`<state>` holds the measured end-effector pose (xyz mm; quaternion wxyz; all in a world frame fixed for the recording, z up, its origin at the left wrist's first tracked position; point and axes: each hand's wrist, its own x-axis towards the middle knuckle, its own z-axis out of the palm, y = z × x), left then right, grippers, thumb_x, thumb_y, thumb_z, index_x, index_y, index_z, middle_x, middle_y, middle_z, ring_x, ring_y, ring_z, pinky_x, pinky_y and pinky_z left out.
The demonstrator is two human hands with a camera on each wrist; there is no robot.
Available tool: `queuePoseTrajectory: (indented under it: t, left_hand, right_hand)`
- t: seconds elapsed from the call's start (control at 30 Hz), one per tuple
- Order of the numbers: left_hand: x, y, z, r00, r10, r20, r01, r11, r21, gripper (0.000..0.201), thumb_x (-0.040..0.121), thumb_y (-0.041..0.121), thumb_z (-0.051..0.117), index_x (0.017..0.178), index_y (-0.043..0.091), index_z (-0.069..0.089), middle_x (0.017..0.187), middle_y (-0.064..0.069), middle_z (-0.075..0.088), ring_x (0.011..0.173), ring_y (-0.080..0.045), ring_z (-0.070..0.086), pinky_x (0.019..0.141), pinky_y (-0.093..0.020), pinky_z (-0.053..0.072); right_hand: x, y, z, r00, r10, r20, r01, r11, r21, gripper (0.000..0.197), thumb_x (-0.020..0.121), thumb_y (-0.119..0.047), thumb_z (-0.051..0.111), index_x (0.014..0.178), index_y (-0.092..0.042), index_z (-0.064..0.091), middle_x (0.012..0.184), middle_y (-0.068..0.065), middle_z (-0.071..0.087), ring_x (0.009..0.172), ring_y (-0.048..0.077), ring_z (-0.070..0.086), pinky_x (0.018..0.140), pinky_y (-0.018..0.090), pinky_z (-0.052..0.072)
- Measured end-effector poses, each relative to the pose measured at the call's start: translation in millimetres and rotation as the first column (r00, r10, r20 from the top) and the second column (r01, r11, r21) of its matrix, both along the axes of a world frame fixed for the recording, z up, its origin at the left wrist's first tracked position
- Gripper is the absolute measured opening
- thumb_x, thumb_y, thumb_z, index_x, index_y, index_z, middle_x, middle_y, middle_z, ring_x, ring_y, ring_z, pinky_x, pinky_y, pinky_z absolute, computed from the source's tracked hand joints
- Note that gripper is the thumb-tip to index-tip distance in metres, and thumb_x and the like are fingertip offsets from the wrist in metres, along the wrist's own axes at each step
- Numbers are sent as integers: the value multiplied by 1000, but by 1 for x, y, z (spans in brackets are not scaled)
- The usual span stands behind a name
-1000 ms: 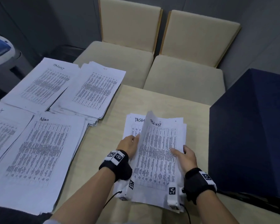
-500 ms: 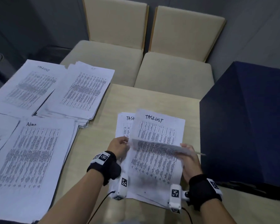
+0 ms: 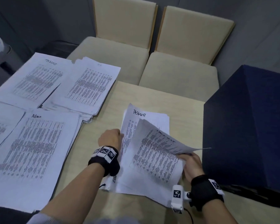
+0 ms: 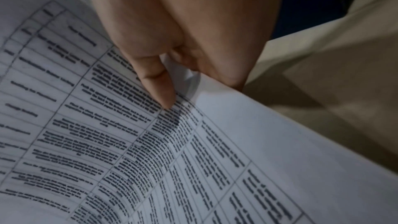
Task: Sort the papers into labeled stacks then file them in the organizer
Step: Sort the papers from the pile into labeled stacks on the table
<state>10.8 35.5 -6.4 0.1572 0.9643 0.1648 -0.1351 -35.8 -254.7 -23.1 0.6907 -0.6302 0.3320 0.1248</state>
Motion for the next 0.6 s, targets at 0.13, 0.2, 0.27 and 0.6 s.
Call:
queuePoseTrajectory:
  t: [0.13, 0.2, 0.27, 0.6]
  left_hand:
    - [0, 5, 18, 984, -171, 44, 162, 974, 160, 42, 103, 43, 33, 87, 18, 63, 81, -7, 65, 72, -29, 62, 61, -29, 43]
    - [0, 14, 16, 978, -134, 162, 151, 983, -101, 29, 101, 31, 42, 75, 20, 52, 70, -6, 59, 69, -30, 60, 58, -30, 39]
    - [-2, 22, 6, 980, -64, 188, 145, 877, -458, 28, 96, 16, 51, 69, 20, 49, 63, 1, 55, 64, -22, 54, 60, -29, 36]
    - [-13, 14, -17, 976, 217, -16, -204, 892, -403, 29, 84, 10, 62, 112, 13, 62, 106, -10, 66, 97, -30, 63, 82, -34, 50]
  right_hand:
    - [3, 2, 1, 999, -8, 42, 7, 1000, 20, 25, 79, 11, 55, 103, 8, 64, 103, 25, 71, 100, 44, 65, 96, 54, 49]
    - [4, 5, 2, 998, -16, 53, 14, 999, 41, 20, 80, 12, 53, 95, 5, 65, 98, 21, 72, 95, 40, 66, 85, 44, 53]
    - [5, 8, 4, 997, -23, 77, 18, 998, 66, 23, 81, 13, 54, 95, 2, 68, 95, 15, 74, 97, 37, 66, 75, 34, 55]
    - [-3, 4, 7, 988, 5, 152, -7, 1000, 12, 11, 90, 0, 58, 86, -7, 66, 72, -3, 73, 72, 16, 68, 61, 17, 54]
